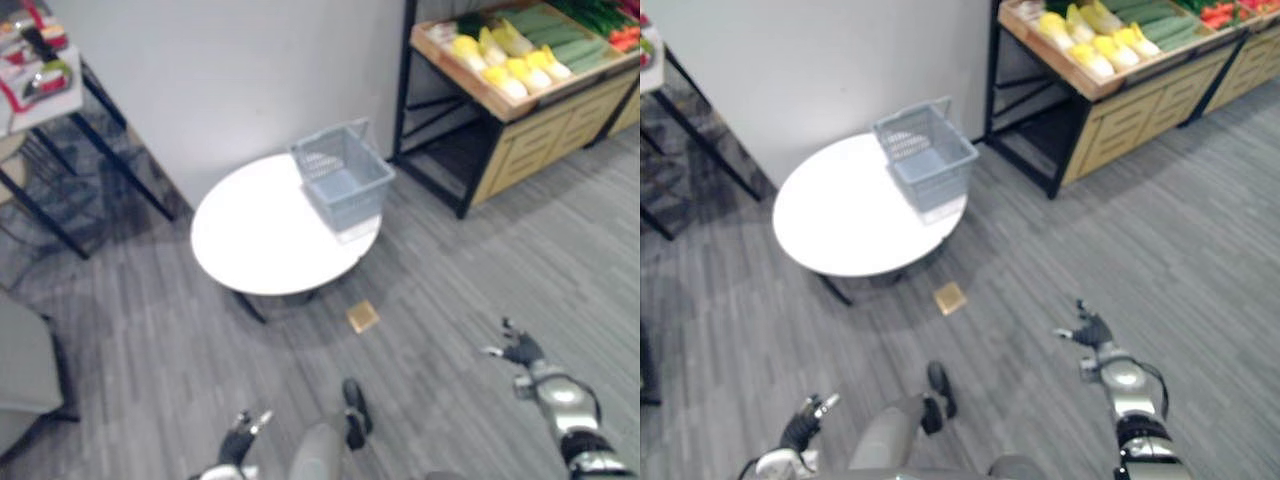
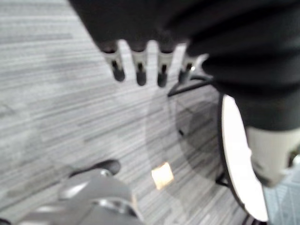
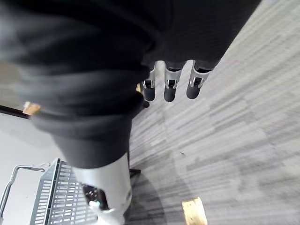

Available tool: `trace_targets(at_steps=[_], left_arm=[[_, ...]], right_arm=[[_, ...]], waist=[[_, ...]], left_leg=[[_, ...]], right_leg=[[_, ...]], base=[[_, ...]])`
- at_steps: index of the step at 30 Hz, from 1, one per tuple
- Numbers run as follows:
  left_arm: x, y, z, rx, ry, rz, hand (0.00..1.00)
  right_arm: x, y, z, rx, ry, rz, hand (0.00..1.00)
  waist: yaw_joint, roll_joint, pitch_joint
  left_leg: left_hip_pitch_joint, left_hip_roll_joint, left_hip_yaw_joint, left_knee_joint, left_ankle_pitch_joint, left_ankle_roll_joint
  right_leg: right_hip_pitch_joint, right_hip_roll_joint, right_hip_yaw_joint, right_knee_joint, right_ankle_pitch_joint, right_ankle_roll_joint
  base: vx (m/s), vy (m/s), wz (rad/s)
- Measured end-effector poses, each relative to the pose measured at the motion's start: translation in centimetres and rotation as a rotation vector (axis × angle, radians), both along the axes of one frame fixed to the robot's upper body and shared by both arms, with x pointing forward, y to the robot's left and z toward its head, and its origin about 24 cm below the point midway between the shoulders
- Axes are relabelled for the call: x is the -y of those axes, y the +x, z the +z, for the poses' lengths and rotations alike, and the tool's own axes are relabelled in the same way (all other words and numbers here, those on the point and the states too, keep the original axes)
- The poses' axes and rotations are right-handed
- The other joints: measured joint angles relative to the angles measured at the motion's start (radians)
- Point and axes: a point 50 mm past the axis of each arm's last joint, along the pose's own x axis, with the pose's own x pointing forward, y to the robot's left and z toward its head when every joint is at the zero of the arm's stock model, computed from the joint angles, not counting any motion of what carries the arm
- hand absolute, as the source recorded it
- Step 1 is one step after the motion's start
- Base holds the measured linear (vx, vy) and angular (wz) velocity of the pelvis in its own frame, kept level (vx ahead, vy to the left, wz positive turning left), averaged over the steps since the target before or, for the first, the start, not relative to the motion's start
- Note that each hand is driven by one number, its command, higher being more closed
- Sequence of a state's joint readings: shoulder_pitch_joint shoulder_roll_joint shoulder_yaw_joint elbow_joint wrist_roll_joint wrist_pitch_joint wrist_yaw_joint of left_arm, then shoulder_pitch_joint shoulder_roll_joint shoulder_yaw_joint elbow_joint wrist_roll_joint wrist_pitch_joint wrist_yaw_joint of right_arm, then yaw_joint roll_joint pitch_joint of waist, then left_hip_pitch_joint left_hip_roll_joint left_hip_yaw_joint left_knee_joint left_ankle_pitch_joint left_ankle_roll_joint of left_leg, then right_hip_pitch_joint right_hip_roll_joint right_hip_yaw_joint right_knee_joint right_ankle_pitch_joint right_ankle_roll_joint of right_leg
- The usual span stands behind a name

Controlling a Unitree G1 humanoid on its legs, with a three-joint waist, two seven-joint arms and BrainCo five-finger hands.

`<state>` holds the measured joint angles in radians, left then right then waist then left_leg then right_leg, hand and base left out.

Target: Pick vegetable in the basket

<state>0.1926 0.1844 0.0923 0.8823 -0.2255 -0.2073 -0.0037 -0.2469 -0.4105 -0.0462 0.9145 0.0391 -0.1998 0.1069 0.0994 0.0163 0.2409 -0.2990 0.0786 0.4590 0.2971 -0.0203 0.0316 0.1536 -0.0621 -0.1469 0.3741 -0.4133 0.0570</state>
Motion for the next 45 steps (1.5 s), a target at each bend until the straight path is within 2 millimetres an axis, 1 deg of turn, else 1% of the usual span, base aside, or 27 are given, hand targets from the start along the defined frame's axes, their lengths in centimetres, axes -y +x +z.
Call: trace_targets(at_steps=[1,2,3,4,5,6,8,10,12,13,14,15,16,17,18,19,21,23,25,26,27,29,31,33,37,40,45], left_arm=[[0.1,-0.2,-0.1,-0.008,-0.005,0.007,0.00],[0.3,-0.4,-0.4,-0.028,-0.012,0.004,0.00],[0.3,-0.4,-0.4,-0.036,-0.014,-0.002,0.00],[0.3,-0.3,-0.4,-0.034,-0.014,-0.005,0.00],[0.3,-0.2,-0.4,-0.029,-0.013,-0.006,0.00],[0.1,0.0,-0.2,-0.019,-0.008,-0.010,0.00],[-0.3,1.4,0.5,0.029,0.005,-0.028,0.00],[-0.9,3.5,1.6,0.088,0.027,-0.061,0.00],[-1.2,4.2,1.8,0.087,0.031,-0.072,0.00],[-1.4,3.8,1.8,0.076,0.033,-0.060,0.00],[-1.6,3.5,1.7,0.069,0.032,-0.052,0.00],[-1.9,2.7,1.6,0.050,0.040,-0.048,0.00],[-2.3,1.9,1.4,0.026,0.052,-0.049,0.00],[-1.8,1.6,1.0,0.012,0.035,-0.040,0.00],[-1.0,0.5,0.5,-0.013,0.006,-0.030,0.00],[-0.2,-0.2,0.0,-0.030,-0.020,-0.026,0.00],[0.4,-0.4,-0.4,-0.045,-0.050,-0.032,0.00],[0.6,-0.3,-0.4,-0.043,-0.058,-0.046,0.00],[0.9,0.7,-0.1,-0.003,-0.061,-0.074,0.00],[1.1,1.1,-0.1,0.005,-0.063,-0.093,0.00],[1.5,1.3,-0.1,0.007,-0.064,-0.105,0.00],[1.5,1.6,-0.1,0.002,-0.060,-0.108,0.00],[1.7,2.5,0.0,0.010,-0.051,-0.129,0.00],[1.9,3.6,0.3,0.029,-0.042,-0.157,0.00],[2.0,5.1,0.9,0.068,-0.030,-0.174,0.00],[2.3,6.0,1.3,0.095,-0.020,-0.199,0.00],[3.2,7.5,2.0,0.148,-0.013,-0.253,0.00]], right_arm=[[-0.3,0.7,0.4,0.014,-0.007,0.015,0.00],[-0.8,2.1,1.4,0.053,-0.006,0.015,0.00],[-0.9,3.1,2.2,0.080,-0.013,0.004,0.00],[-0.8,3.6,2.7,0.091,-0.024,-0.001,0.00],[-0.7,4.5,3.6,0.118,-0.071,-0.007,0.00],[-0.8,5.3,4.5,0.152,-0.108,-0.010,0.00],[-0.4,6.1,6.1,0.213,-0.153,-0.027,0.00],[0.1,6.9,8.7,0.309,-0.224,-0.039,0.00],[0.6,7.2,10.1,0.347,-0.270,-0.078,0.00],[0.8,7.6,10.8,0.355,-0.294,-0.095,0.00],[0.8,7.8,11.1,0.367,-0.305,-0.101,0.00],[0.8,8.4,12.3,0.405,-0.314,-0.101,0.00],[0.8,9.1,14.5,0.470,-0.359,-0.083,0.00],[0.8,9.5,16.0,0.512,-0.392,-0.069,0.00],[0.0,10.2,18.4,0.583,-0.440,-0.023,0.00],[-0.6,10.6,20.3,0.639,-0.496,0.020,0.00],[-0.7,10.7,21.1,0.641,-0.560,0.051,0.00],[-1.2,10.9,20.9,0.623,-0.602,0.084,0.00],[-2.1,11.5,21.8,0.636,-0.652,0.123,0.00],[-2.7,12.1,22.6,0.640,-0.684,0.148,0.00],[-3.2,12.5,23.3,0.641,-0.724,0.172,0.00],[-3.9,12.9,23.6,0.620,-0.749,0.205,0.00],[-4.1,13.5,24.5,0.601,-0.786,0.215,0.00],[-4.5,14.4,27.0,0.616,-0.813,0.190,0.00],[-5.2,14.9,30.4,0.667,-0.885,0.181,0.00],[-5.0,14.9,31.0,0.656,-0.893,0.172,0.00],[-4.0,15.2,31.1,0.572,-0.955,0.155,0.00]], waist=[[-0.001,-0.016,0.000],[-0.006,-0.037,-0.001],[-0.013,-0.048,0.000],[-0.010,-0.047,0.001],[-0.009,-0.035,0.003],[-0.012,-0.019,0.010],[-0.012,-0.003,0.013],[-0.014,0.000,0.012],[-0.017,-0.010,0.012],[-0.016,-0.018,0.016],[-0.016,-0.023,0.015],[-0.019,-0.041,0.006],[-0.014,-0.060,0.001],[-0.007,-0.029,0.004],[0.000,0.012,0.000],[-0.010,0.040,0.002],[-0.009,0.049,0.013],[-0.010,0.035,0.021],[-0.015,0.027,0.027],[-0.015,0.043,0.032],[-0.013,0.082,0.038],[-0.019,0.071,0.048],[-0.012,0.045,0.064],[-0.010,0.031,0.101],[-0.001,0.052,0.139],[0.016,0.063,0.165],[0.018,0.083,0.194]], left_leg=[[-0.002,-0.004,0.009,0.035,-0.024,0.048],[-0.001,-0.013,0.009,0.086,-0.074,0.125],[0.017,-0.022,-0.006,0.121,-0.122,0.138],[0.035,-0.022,-0.011,0.130,-0.139,0.137],[0.079,-0.022,-0.039,0.128,-0.165,0.130],[0.134,-0.020,-0.074,0.102,-0.179,0.117],[0.193,-0.020,-0.144,0.047,-0.192,0.096],[0.215,-0.032,-0.229,0.008,-0.199,0.083],[0.240,-0.055,-0.284,0.008,-0.209,0.042],[0.264,-0.060,-0.306,0.039,-0.241,0.012],[0.272,-0.059,-0.313,0.060,-0.261,-0.004],[0.278,-0.062,-0.315,0.106,-0.311,-0.018],[0.266,-0.070,-0.339,0.167,-0.367,-0.040],[0.265,-0.046,-0.351,0.195,-0.389,-0.054],[0.258,0.000,-0.358,0.223,-0.395,-0.066],[0.216,0.048,-0.350,0.289,-0.376,-0.082],[0.160,0.109,-0.300,0.399,-0.316,-0.079],[0.171,0.117,-0.234,0.339,-0.325,-0.084],[0.168,0.096,-0.192,0.180,-0.291,-0.078],[0.163,0.110,-0.173,0.080,-0.188,-0.067],[0.164,0.129,-0.169,0.038,-0.107,-0.085],[0.167,0.108,-0.173,-0.020,-0.101,-0.085],[0.164,0.079,-0.179,-0.083,-0.067,-0.079],[0.147,0.044,-0.200,-0.166,-0.016,-0.074],[0.105,0.018,-0.231,-0.271,0.083,-0.077],[0.080,0.016,-0.242,-0.298,0.108,-0.082],[0.027,0.002,-0.257,-0.292,0.122,-0.085]], right_leg=[[-0.038,-0.023,-0.016,0.105,-0.011,0.012],[-0.131,-0.078,-0.044,0.347,0.025,0.052],[-0.205,-0.134,-0.066,0.525,0.079,0.044],[-0.227,-0.147,-0.076,0.568,0.070,0.030],[-0.246,-0.151,-0.100,0.570,0.055,0.004],[-0.255,-0.136,-0.124,0.502,0.051,-0.002],[-0.306,-0.089,-0.116,0.322,0.060,0.013],[-0.401,-0.056,-0.051,0.038,0.143,0.067],[-0.430,-0.068,0.023,-0.188,0.260,0.105],[-0.433,-0.080,0.057,-0.215,0.304,0.098],[-0.431,-0.079,0.069,-0.205,0.326,0.074],[-0.429,-0.081,0.087,-0.177,0.374,0.040],[-0.434,-0.076,0.119,-0.153,0.498,0.024],[-0.446,-0.061,0.111,-0.108,0.489,0.022],[-0.445,-0.028,0.088,-0.097,0.449,-0.003],[-0.429,-0.005,0.055,-0.111,0.432,-0.023],[-0.369,0.010,0.022,-0.148,0.432,-0.040],[-0.303,-0.012,-0.005,-0.183,0.426,-0.048],[-0.288,-0.041,-0.018,-0.203,0.426,-0.048],[-0.287,-0.035,-0.027,-0.206,0.425,-0.046],[-0.272,-0.015,-0.035,-0.214,0.420,-0.039],[-0.278,-0.035,-0.056,-0.214,0.413,-0.028],[-0.308,-0.058,-0.072,-0.207,0.412,-0.025],[-0.347,-0.086,-0.098,-0.198,0.414,-0.022],[-0.412,-0.105,-0.143,-0.196,0.417,-0.019],[-0.455,-0.109,-0.153,-0.166,0.410,-0.024],[-0.542,-0.144,-0.171,-0.060,0.368,-0.034]], base=[[0.64,0.091,-0.18],[0.62,0.087,0.10],[0.60,0.108,0.15],[0.69,0.089,0.27],[0.64,0.052,0.41],[0.52,0.036,0.51],[0.41,-0.019,0.88],[0.44,-0.072,1.24],[0.39,-0.115,1.26],[0.45,-0.219,1.17],[0.57,-0.331,1.24],[0.60,-0.427,1.16],[0.51,-0.392,1.02],[0.48,-0.341,0.56],[0.42,-0.278,0.35],[0.39,-0.243,0.35],[0.31,-0.215,0.43],[0.27,-0.176,0.43],[0.19,-0.099,0.25],[0.12,-0.005,-0.04],[0.08,0.047,-0.03],[0.03,0.086,0.31],[-0.02,0.072,0.43],[-0.05,0.042,0.49],[-0.02,0.009,0.42],[0.02,-0.021,0.17],[0.02,-0.014,0.16]])
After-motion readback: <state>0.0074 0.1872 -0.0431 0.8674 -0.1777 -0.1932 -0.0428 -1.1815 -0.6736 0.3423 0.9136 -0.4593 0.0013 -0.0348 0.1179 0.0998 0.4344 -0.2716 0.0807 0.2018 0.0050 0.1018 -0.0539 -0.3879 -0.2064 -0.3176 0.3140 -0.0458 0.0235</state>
